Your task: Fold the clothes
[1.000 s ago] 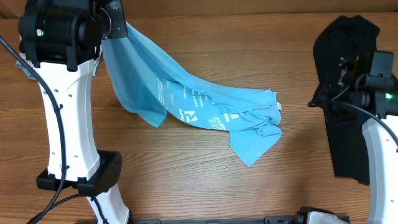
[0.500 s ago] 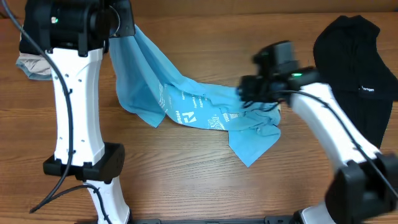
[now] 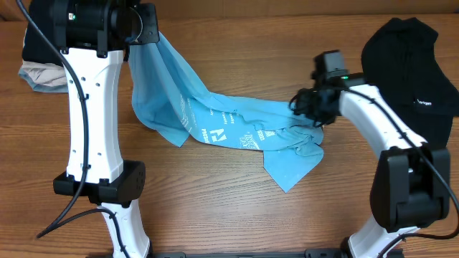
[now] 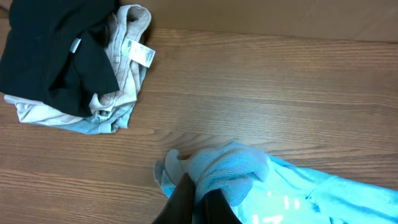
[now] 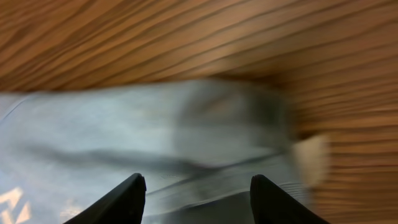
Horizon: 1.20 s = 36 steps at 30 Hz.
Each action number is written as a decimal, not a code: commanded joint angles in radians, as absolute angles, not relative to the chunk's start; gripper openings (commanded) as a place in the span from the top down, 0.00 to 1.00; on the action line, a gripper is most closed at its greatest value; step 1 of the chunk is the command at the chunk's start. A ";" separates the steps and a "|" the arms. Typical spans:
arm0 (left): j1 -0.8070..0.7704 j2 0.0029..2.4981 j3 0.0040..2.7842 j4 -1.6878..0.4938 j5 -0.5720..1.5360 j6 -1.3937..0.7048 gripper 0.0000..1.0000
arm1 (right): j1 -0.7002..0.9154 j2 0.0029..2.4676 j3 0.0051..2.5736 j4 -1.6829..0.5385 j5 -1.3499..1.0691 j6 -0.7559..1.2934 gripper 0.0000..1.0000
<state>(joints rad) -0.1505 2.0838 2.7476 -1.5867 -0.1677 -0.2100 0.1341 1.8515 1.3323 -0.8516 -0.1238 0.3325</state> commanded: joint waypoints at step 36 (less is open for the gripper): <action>-0.151 2.090 2.751 -1.599 -0.163 -0.198 0.96 | 0.310 1.843 1.199 -0.719 -0.173 0.656 0.51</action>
<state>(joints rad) -0.1505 2.0838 2.7476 -1.5986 -0.1677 -0.2096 0.3145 1.8515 1.2152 -0.7544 -0.1905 0.6399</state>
